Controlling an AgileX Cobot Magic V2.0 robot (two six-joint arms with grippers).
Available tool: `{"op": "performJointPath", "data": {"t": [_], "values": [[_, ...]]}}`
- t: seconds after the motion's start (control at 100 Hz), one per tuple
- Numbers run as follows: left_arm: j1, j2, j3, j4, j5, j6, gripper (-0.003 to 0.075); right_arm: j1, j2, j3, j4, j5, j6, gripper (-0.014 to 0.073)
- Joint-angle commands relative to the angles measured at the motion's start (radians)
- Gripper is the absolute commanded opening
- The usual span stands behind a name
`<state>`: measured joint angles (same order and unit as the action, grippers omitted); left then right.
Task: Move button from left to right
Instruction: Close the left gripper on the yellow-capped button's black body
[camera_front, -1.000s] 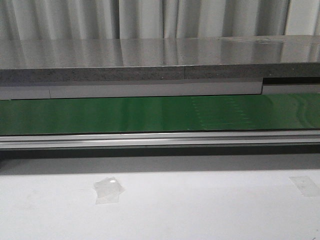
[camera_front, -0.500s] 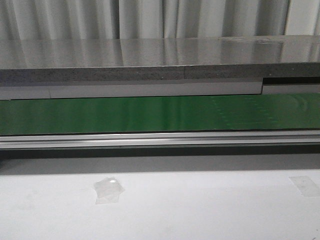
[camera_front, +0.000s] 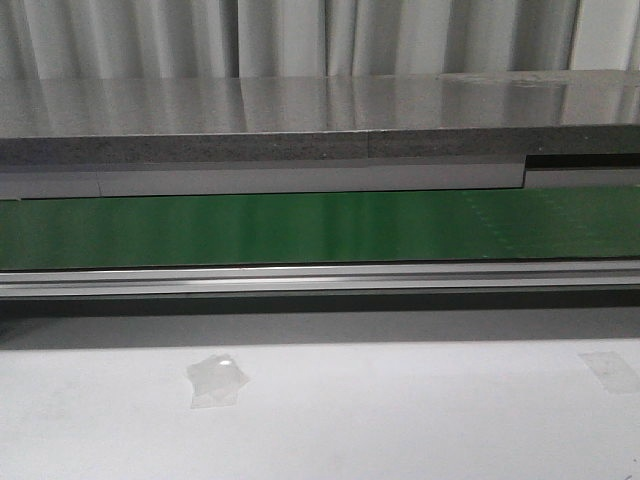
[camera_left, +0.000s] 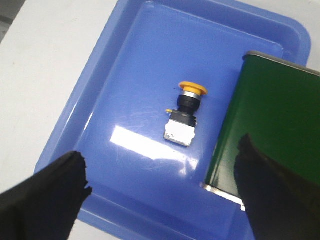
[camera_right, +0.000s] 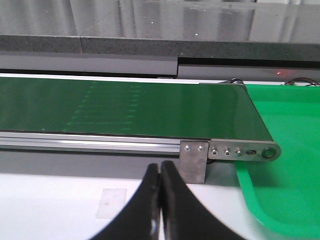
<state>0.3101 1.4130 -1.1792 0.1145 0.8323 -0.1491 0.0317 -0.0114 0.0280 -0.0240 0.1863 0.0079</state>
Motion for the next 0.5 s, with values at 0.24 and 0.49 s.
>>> {"op": "performJointPath", "data": {"t": [0.24, 0.49], "values": [[0.038, 0.277, -0.183, -0.123, -0.035, 0.186, 0.0587, -0.004, -0.013, -0.016, -0.005, -0.081, 0.000, -0.0068], [0.052, 0.416, -0.249, -0.139, -0.037, 0.257, 0.0587, -0.004, -0.013, -0.016, -0.005, -0.081, 0.000, -0.0068]]}}
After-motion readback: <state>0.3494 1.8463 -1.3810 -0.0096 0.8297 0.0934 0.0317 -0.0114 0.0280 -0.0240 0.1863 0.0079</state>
